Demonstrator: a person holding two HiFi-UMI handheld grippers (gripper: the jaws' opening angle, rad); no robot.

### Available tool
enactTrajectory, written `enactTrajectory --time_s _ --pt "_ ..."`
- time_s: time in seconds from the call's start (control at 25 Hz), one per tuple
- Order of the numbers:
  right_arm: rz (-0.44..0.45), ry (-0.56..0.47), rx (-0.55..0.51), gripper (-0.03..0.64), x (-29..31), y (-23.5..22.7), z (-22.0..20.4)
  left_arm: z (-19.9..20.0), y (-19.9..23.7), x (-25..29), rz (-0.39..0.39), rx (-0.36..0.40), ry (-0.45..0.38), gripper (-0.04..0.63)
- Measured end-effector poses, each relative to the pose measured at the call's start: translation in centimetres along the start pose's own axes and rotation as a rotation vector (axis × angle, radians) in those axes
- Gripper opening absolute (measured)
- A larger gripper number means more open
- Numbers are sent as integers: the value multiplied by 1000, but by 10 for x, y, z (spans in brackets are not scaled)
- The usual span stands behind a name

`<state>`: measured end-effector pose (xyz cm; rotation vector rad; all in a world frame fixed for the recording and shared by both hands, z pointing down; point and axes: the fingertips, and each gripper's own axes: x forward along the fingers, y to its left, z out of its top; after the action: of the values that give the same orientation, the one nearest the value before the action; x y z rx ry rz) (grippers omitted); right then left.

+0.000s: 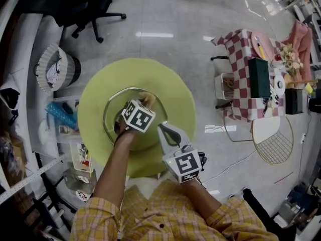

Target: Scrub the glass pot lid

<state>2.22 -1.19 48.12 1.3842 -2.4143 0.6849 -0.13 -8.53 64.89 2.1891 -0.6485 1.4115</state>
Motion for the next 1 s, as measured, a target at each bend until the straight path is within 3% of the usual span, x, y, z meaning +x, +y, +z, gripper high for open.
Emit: enactTrajectory --time_s 0.36,0.68,1.0 --pt "6 -11 -8 -2 -10 14 -2 -17 -6 -8 22 23 15 38" --pt "-4 -10 -8 -2 -20 16 -9 -25 -12 -7 69 121 70 38" --pt "-17 -22 -7 -2 -30 14 -8 -32 -20 -8 97 171 103 38"
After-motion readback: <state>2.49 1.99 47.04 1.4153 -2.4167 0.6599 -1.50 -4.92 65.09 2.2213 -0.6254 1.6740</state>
